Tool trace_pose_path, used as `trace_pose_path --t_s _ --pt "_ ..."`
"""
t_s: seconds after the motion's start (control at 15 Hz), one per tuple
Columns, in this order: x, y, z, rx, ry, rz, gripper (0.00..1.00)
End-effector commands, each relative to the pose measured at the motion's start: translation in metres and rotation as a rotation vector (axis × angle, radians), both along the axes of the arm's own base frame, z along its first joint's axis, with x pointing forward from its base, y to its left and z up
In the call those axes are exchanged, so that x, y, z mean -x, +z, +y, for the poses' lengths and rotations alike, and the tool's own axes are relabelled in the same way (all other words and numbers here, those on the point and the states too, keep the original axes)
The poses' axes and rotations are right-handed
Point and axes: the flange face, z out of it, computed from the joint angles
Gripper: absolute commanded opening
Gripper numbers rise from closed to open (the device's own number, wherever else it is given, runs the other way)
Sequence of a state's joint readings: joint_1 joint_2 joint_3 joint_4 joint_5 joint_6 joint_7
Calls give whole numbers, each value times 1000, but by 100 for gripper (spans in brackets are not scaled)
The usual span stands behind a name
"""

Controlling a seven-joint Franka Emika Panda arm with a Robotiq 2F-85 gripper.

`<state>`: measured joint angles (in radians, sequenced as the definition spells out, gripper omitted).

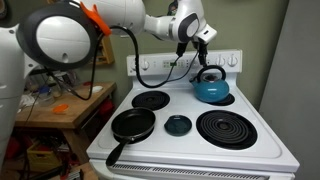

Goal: Place the teapot on the front right plate and the pan on the front left plate of the stove

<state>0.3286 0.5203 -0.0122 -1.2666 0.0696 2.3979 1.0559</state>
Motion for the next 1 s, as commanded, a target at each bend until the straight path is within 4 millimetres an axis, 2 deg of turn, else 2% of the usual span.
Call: trace_pose_path --t_s 0.0,0.2,0.33,0.67,0.93 --pt "59 9 4 -42 44 114 100" --pt "99 11 8 -74 57 210 100" --pt "124 1 7 -82 77 275 100" --pt "185 -42 -7 102 277 329 100" --pt "220 -81 -24 216 472 361 100"
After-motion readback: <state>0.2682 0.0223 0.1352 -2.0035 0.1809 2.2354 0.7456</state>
